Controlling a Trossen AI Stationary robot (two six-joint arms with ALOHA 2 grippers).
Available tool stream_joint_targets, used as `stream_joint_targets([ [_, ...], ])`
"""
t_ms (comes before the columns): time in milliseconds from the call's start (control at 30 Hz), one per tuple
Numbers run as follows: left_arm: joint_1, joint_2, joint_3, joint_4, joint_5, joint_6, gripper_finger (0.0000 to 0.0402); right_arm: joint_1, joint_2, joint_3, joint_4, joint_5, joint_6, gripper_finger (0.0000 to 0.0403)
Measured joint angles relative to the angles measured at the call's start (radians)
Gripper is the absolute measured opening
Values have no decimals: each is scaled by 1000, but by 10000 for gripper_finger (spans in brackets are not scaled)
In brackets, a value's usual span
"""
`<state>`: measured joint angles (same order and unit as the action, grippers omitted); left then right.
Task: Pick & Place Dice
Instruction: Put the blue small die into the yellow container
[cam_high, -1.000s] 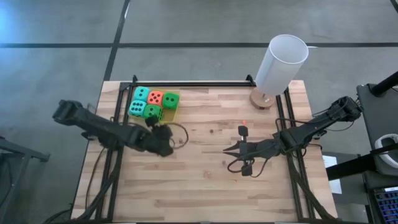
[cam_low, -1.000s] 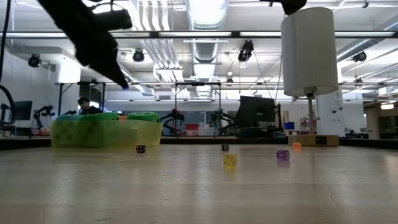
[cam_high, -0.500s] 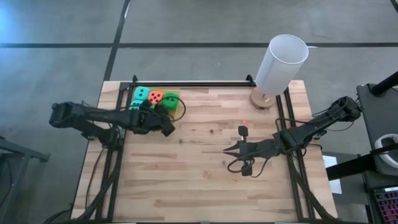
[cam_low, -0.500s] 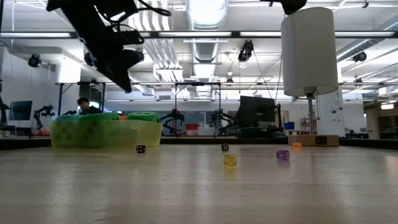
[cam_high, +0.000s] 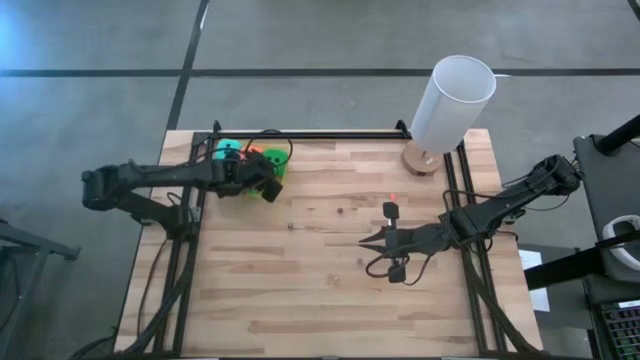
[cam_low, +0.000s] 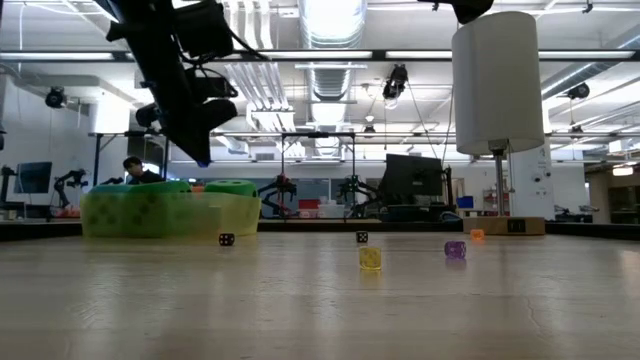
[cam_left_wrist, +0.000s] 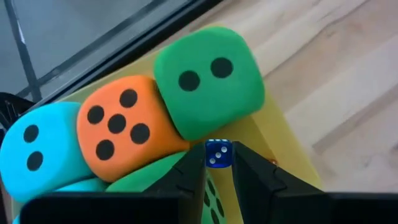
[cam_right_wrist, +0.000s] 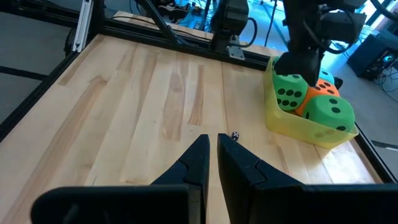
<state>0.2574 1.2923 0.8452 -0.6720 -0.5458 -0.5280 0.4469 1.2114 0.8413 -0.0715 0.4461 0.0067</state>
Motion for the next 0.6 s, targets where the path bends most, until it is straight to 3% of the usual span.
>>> stream_joint_targets([
  [300, 17, 5, 0, 19, 43, -3, 86, 0, 0, 0, 0, 0, 0, 28],
  [600, 20, 8, 0, 17, 68, -4, 133, 0, 0, 0, 0, 0, 0, 28],
])
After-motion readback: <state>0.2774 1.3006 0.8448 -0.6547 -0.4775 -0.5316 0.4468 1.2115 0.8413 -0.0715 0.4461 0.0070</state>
